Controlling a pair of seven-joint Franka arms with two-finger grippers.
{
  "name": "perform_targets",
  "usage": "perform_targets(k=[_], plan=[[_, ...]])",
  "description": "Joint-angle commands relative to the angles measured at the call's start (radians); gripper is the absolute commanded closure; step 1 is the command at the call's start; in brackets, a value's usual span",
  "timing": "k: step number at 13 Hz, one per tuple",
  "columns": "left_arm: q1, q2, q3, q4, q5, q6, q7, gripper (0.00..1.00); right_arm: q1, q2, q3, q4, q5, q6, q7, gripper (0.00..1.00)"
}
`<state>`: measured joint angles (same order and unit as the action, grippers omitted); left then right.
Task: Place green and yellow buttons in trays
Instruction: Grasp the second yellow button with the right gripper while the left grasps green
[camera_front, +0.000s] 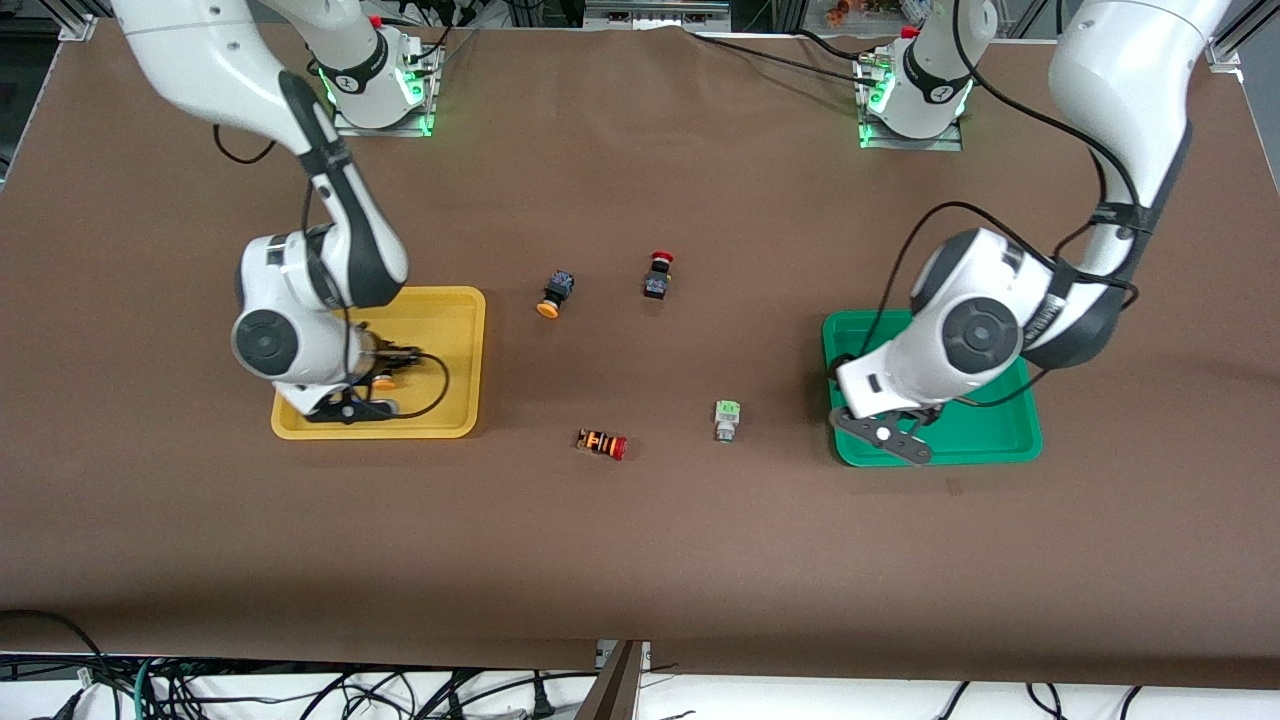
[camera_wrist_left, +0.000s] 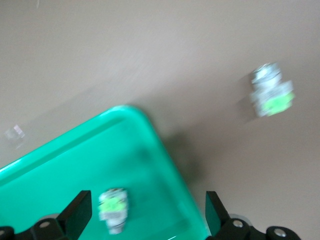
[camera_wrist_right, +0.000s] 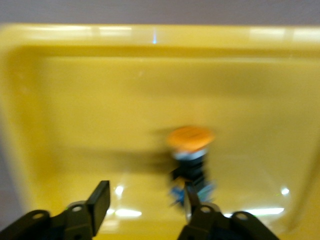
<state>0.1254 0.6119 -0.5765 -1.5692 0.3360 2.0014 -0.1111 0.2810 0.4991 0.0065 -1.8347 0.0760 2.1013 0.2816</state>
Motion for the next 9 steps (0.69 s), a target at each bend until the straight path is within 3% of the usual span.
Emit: perform_targets(k=[1, 4, 7, 8, 9], plan=[[-0.157, 0.162, 0.015, 0.191, 0.011, -0.007, -0.166, 0.00, 0.017, -0.019, 0.149, -0.021, 0.005, 0.023, 0.296, 0.00], [-0.194, 0.250, 0.036, 0.190, 0.014, 0.196, -0.275, 0.00, 0.036, 0.007, 0.255, -0.087, 0.007, 0.144, 0.500, 0.00], [-0.254, 0.318, 0.076, 0.176, 0.021, 0.322, -0.323, 0.00, 0.090, 0.053, 0.282, -0.142, 0.005, 0.274, 0.632, 0.00], [-0.298, 0.319, 0.128, 0.175, 0.027, 0.327, -0.329, 0.05, 0.101, 0.064, 0.282, -0.161, 0.005, 0.317, 0.657, 0.00], [-0.355, 0.321, 0.170, 0.173, 0.032, 0.327, -0.337, 0.17, 0.109, 0.074, 0.282, -0.175, 0.001, 0.351, 0.665, 0.00]])
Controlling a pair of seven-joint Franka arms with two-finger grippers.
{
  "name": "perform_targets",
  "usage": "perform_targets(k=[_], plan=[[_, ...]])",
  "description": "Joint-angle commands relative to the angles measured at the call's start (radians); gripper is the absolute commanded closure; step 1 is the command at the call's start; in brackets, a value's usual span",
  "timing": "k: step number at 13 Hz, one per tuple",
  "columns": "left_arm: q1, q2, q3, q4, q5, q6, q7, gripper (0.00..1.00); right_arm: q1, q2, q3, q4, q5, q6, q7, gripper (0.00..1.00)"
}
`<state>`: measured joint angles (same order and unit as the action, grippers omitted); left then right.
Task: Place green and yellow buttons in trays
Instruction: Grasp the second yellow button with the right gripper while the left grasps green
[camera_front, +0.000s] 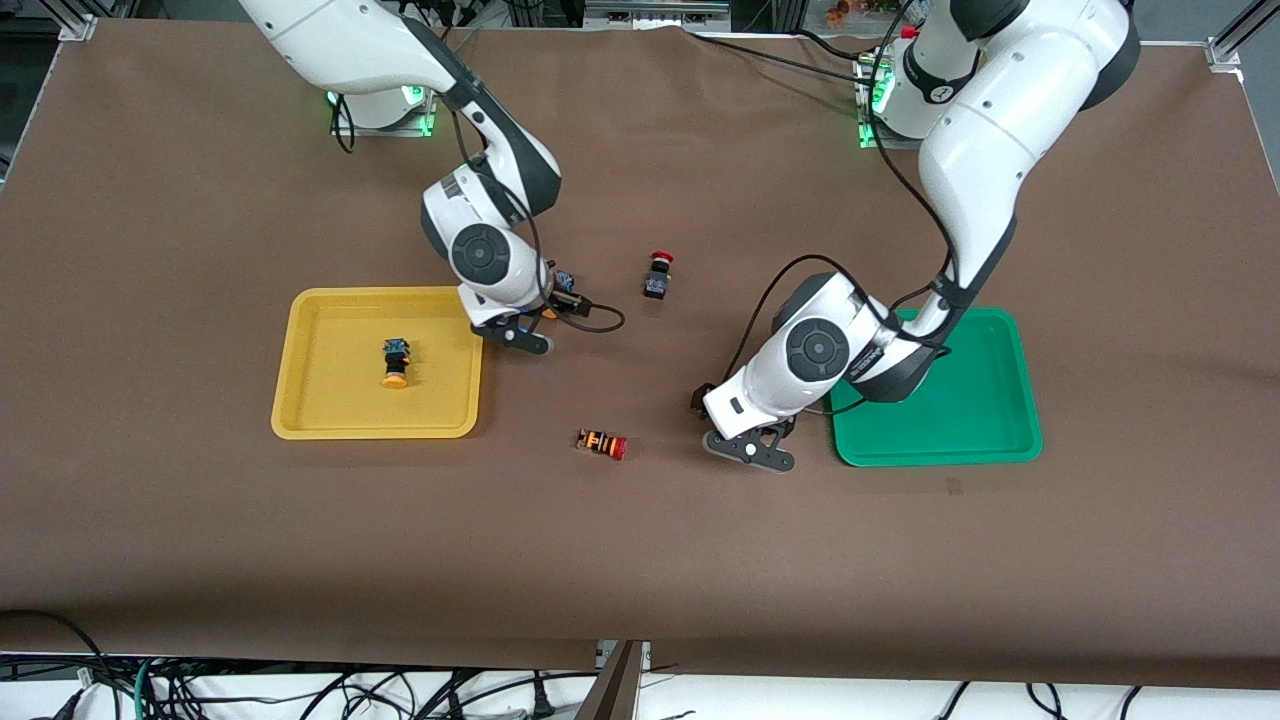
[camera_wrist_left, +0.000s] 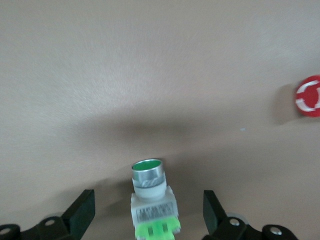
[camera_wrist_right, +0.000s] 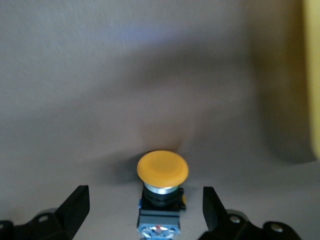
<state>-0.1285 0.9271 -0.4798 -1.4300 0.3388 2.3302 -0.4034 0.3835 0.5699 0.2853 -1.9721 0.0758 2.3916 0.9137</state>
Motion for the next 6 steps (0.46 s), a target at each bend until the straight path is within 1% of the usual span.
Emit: perform_targets(k=[1, 2, 3, 4, 5, 6], plan=[[-0.135, 0.003, 0.104, 0.023, 0.029, -0.008, -0.057, 0.38, 0.015, 0.005, 0.005, -0.040, -0.002, 0.064, 0.031, 0.35], [-0.129, -0.005, 0.113, 0.010, 0.029, -0.012, -0.057, 0.63, 0.015, 0.002, 0.008, -0.040, -0.002, 0.061, 0.033, 0.91], [-0.120, -0.016, 0.113, 0.003, 0.029, -0.014, -0.057, 0.86, 0.015, -0.004, 0.008, -0.039, -0.002, 0.058, 0.042, 1.00], [-0.108, -0.020, 0.112, 0.002, 0.029, -0.015, -0.058, 1.00, 0.015, -0.011, 0.008, -0.037, -0.002, 0.049, 0.043, 1.00], [-0.100, -0.039, 0.112, 0.002, 0.023, -0.022, -0.060, 1.00, 0.006, -0.031, 0.008, -0.028, -0.007, 0.011, 0.030, 1.00], [-0.094, -0.065, 0.110, 0.011, 0.019, -0.067, -0.058, 1.00, -0.003, -0.057, 0.003, -0.012, -0.010, -0.046, -0.010, 1.00]])
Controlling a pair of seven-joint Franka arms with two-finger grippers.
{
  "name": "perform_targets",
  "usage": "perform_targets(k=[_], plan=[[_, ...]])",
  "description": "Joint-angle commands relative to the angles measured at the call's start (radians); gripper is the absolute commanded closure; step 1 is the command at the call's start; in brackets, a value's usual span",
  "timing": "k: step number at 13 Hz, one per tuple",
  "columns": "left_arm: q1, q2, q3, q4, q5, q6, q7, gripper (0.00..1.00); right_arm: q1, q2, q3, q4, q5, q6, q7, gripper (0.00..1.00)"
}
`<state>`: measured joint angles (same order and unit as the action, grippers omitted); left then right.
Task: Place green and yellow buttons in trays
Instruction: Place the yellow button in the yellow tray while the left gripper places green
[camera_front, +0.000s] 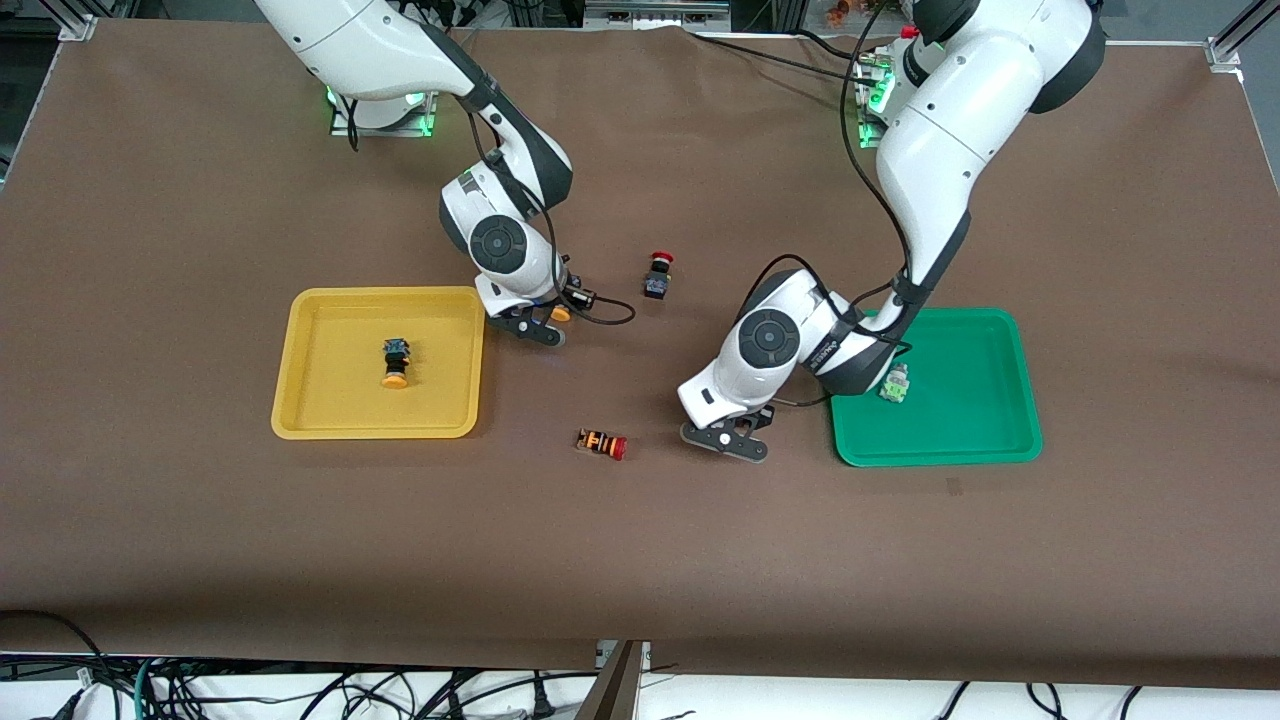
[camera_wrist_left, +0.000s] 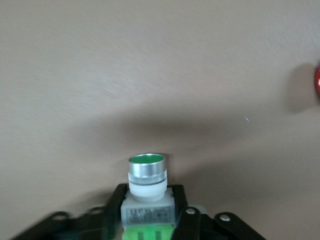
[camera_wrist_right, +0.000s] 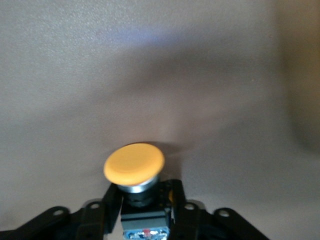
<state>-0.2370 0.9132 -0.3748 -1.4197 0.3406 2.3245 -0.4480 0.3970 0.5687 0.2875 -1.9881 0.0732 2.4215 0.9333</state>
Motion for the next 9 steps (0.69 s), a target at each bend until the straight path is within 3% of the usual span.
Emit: perform_targets(k=[1, 2, 4, 6, 9], plan=[[0.025, -0.100, 0.002, 0.008, 0.012, -0.141, -0.012, 1.00, -0.047, -0.084, -0.002, 0.020, -0.007, -0.141, -0.097, 1.00], [0.037, -0.150, -0.003, 0.008, 0.012, -0.215, -0.009, 1.00, -0.073, -0.099, -0.017, 0.035, -0.009, -0.195, -0.170, 1.00], [0.077, -0.239, 0.002, 0.008, 0.012, -0.394, 0.050, 1.00, -0.076, -0.099, -0.132, 0.038, -0.022, -0.220, -0.362, 1.00], [0.164, -0.266, 0.008, 0.007, 0.024, -0.569, 0.231, 1.00, -0.075, -0.069, -0.233, 0.031, -0.045, -0.205, -0.541, 1.00], [0.348, -0.222, 0.008, -0.008, 0.021, -0.597, 0.549, 0.91, -0.076, -0.053, -0.281, 0.018, -0.044, -0.177, -0.616, 0.96]])
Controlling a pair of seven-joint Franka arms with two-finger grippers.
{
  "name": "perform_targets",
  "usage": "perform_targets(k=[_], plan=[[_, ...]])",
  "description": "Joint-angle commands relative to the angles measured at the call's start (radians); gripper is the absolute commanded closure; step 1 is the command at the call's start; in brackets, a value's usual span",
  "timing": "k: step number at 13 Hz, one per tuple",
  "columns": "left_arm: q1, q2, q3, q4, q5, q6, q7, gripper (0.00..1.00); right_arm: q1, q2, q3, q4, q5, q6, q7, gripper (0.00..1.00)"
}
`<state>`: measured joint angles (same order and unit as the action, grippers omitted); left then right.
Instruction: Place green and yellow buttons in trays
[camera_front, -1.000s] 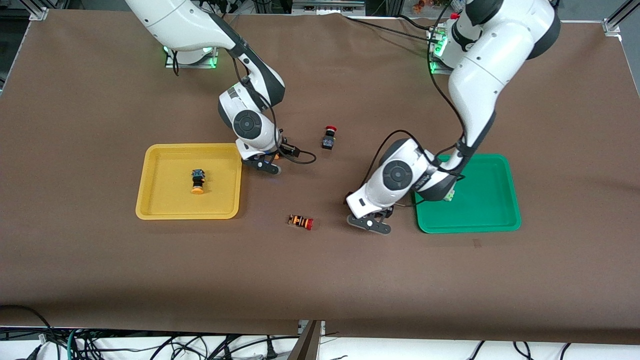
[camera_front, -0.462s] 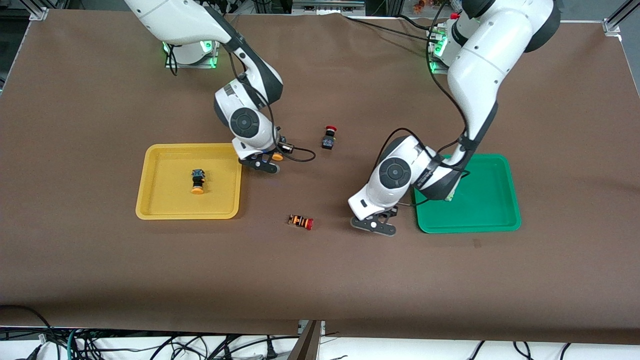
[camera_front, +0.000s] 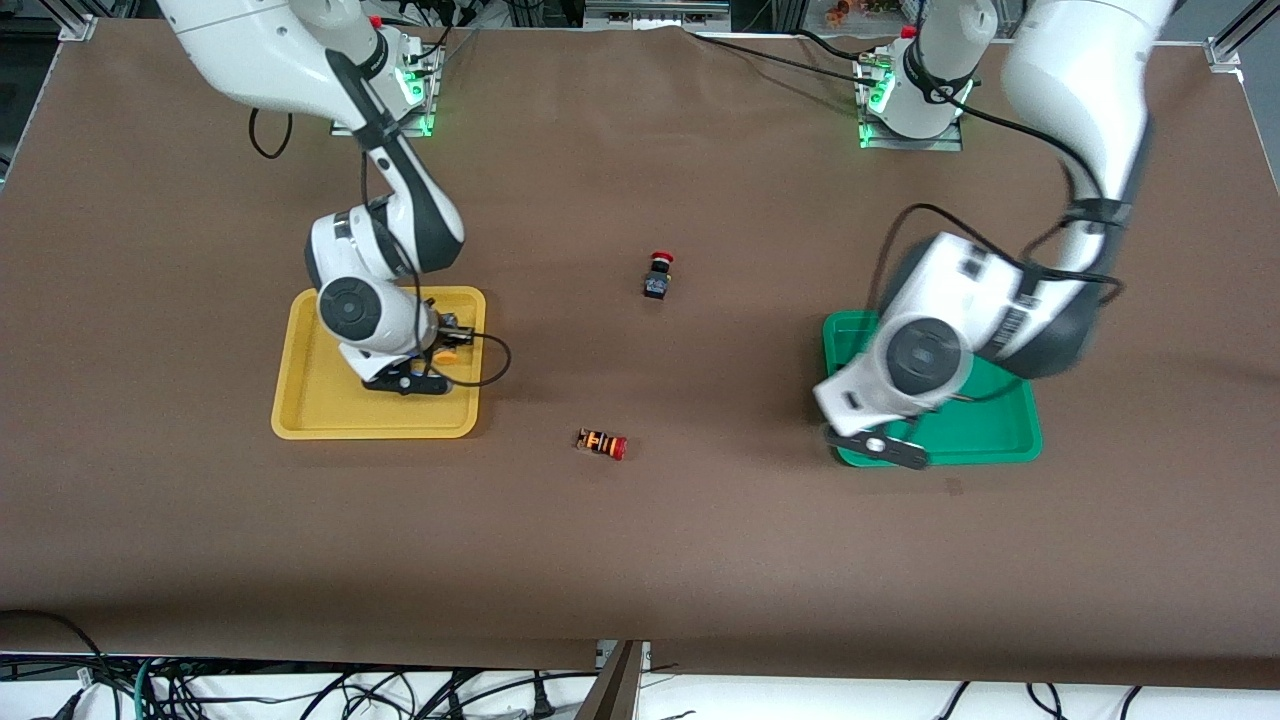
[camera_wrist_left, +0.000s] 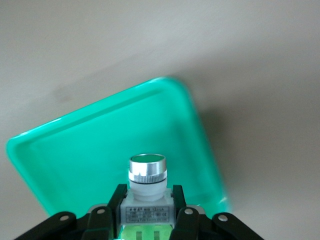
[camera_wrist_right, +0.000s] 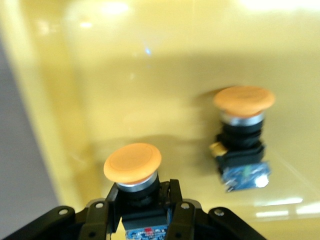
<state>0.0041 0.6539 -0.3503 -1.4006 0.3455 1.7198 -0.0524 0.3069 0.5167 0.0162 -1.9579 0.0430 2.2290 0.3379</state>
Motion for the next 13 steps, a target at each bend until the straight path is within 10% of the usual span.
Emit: perform_targets(k=[1, 4, 5, 6, 13], plan=[[0.137, 0.070, -0.015, -0.035, 0.023, 0.023, 0.173, 0.91, 0.014, -0.009, -0.012, -0.007, -0.014, 0.009, -0.023, 0.06], [0.207, 0.079, -0.015, -0.199, 0.026, 0.240, 0.174, 0.86, -0.005, -0.148, -0.018, 0.025, -0.014, -0.050, -0.036, 0.00], [0.217, 0.076, -0.015, -0.204, 0.024, 0.259, 0.174, 0.29, -0.023, -0.206, -0.018, 0.052, -0.015, -0.111, -0.051, 0.00], [0.217, 0.054, -0.018, -0.201, 0.024, 0.254, 0.177, 0.00, -0.046, -0.265, -0.018, 0.082, -0.014, -0.179, -0.128, 0.00], [0.215, -0.252, -0.082, -0.023, -0.035, -0.012, 0.172, 0.00, -0.089, -0.417, -0.064, 0.393, -0.020, -0.690, -0.221, 0.00]])
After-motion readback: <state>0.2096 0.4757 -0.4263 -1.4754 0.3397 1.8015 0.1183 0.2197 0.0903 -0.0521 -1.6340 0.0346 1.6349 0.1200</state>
